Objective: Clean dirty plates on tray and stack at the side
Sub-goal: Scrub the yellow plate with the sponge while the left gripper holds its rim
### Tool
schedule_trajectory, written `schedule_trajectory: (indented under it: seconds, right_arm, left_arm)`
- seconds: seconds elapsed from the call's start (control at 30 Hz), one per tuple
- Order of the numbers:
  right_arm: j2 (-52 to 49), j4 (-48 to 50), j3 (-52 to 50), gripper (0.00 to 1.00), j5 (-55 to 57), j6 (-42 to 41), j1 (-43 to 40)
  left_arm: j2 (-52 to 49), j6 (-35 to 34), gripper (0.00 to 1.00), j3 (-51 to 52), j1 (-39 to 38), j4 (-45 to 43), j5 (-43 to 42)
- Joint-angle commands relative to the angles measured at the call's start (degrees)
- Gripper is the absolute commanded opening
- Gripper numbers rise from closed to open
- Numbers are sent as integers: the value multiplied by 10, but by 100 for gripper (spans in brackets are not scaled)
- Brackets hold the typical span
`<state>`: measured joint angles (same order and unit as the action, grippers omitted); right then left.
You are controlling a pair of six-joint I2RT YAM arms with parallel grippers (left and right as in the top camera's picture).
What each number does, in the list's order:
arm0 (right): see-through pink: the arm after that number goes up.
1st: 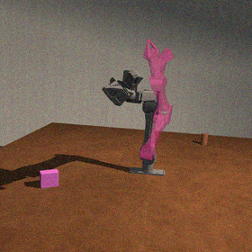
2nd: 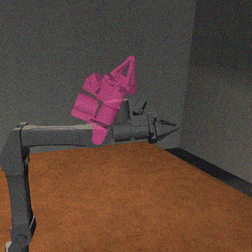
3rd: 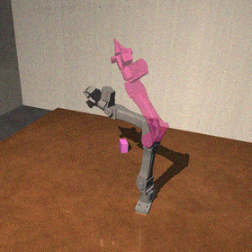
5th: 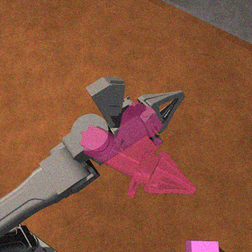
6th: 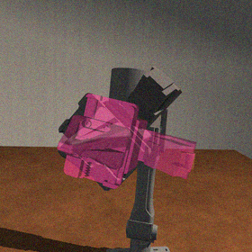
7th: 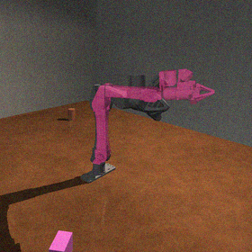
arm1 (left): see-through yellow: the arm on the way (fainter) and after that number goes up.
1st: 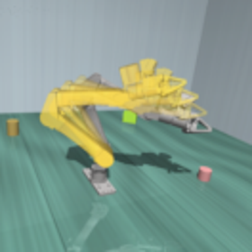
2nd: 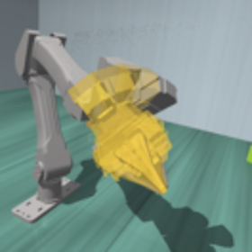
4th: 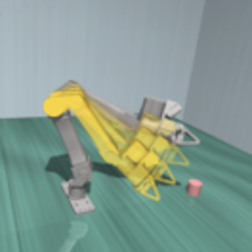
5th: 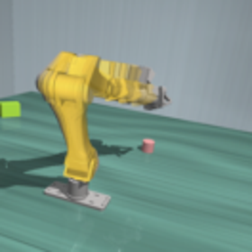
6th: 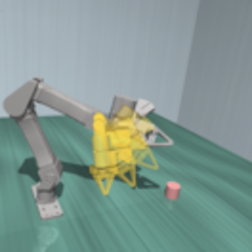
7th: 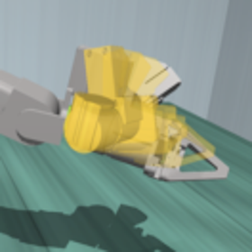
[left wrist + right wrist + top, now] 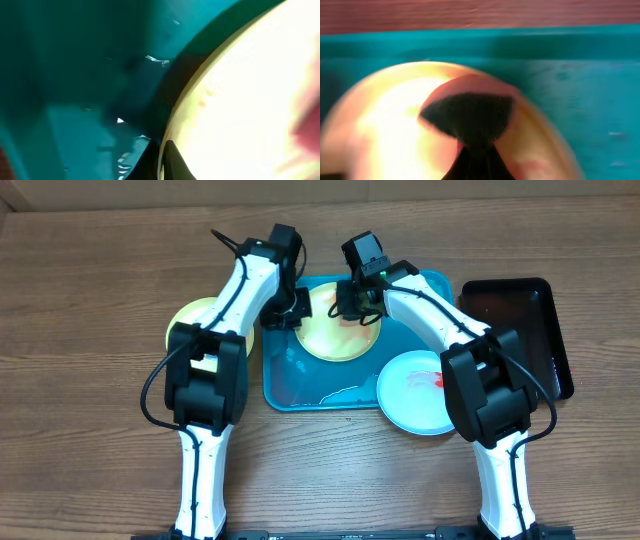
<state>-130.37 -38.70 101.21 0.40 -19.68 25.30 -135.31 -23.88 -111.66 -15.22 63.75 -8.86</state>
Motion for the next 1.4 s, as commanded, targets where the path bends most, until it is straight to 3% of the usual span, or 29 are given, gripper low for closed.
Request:
schedule_trajectory:
  seconds: [0.0, 0.13, 0.3, 0.5, 0.67, 0.93, 1.37]
  right_arm:
    - [-7, -11, 16, 4, 88, 2, -3]
    - [-7, -60, 16, 4, 74, 2, -2]
    - [-7, -116, 16, 4, -49, 3, 7]
    - [-7, -94, 16, 4, -151, 2, 43]
    - [-7, -34, 16, 4, -139, -16, 71]
    - [-7, 47, 16, 4, -28, -91, 65]
    - [-7, 28, 16, 4, 41, -119, -2]
  left_arm:
    - [-3, -10, 4, 9, 4, -2, 17]
    - [-3, -10, 4, 9, 4, -3, 17]
    - [-3, -10, 4, 9, 4, -4, 15]
    - [-3, -10, 4, 9, 4, -7, 1]
    - [-3, -10, 4, 9, 4, -6, 0]
    - [-3, -10, 4, 9, 4, -5, 0]
    - [-3, -7, 4, 9, 4, -1, -2]
